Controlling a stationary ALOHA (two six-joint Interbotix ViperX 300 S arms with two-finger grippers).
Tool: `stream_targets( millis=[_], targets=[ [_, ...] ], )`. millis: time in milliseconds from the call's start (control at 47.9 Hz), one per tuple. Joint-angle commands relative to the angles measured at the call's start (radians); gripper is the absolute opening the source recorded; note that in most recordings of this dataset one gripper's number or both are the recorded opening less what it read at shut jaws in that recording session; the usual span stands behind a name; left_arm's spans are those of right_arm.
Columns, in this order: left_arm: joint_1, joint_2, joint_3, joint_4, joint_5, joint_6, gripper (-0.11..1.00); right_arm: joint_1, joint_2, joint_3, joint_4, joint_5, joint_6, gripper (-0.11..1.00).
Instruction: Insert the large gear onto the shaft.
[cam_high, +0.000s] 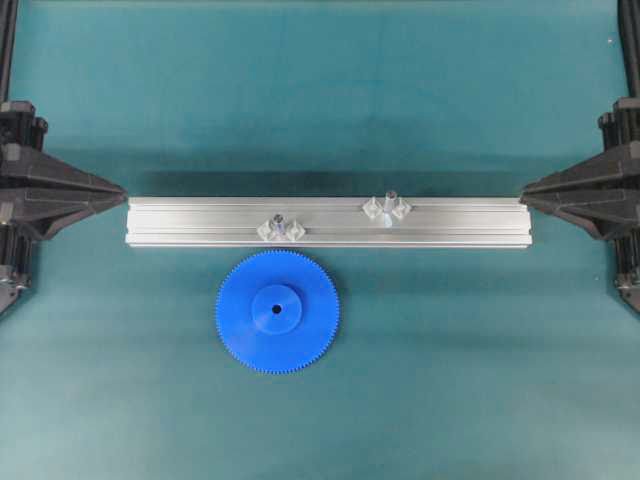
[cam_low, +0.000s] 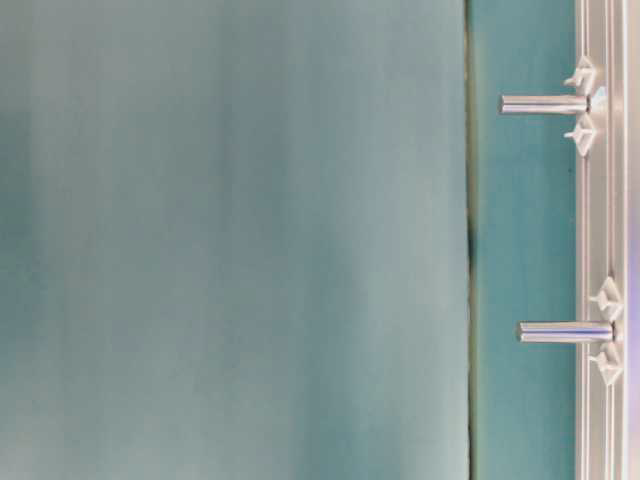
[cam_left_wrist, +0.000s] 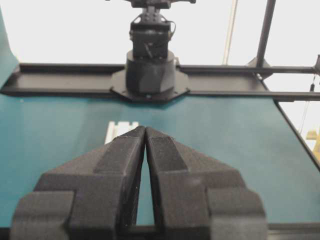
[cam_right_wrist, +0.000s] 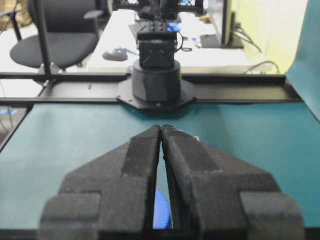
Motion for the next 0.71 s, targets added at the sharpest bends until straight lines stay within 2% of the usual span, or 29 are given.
stream_targets(
  millis=[0, 42, 83, 146, 250, 543, 689],
  targets=[
    [-0.018, 0.009, -0.069, 0.008, -0.009, -0.032, 0.11, -0.009, 0.011, -0.002, 0.003, -0.005, -0.003, 0.16],
    [-0.018, 0.02, -0.089, 0.011, -0.002, -0.035, 0.12, -0.015, 0.003, 0.008, 0.021, 0.008, 0.003, 0.17],
    [-0.018, 0.028, -0.103, 0.014, 0.012, -0.037, 0.08, -0.015, -0.003, 0.012, 0.032, 0.026, 0.009, 0.13],
    [-0.018, 0.037, -0.115, 0.014, 0.038, -0.041, 0.0, -0.017, -0.014, 0.012, 0.034, 0.06, 0.018, 0.06],
    [-0.029, 0.046, -0.13, 0.014, 0.074, -0.044, -0.01, -0.017, -0.04, 0.006, 0.032, 0.121, 0.025, 0.02],
    [-0.066, 0.152, -0.178, 0.014, 0.198, -0.055, -0.01, -0.015, -0.04, -0.058, 0.032, 0.341, 0.037, 0.02],
    [-0.087, 0.247, -0.204, 0.014, 0.23, -0.061, -0.01, -0.015, -0.018, -0.071, 0.032, 0.379, 0.038, 0.02]
  ],
)
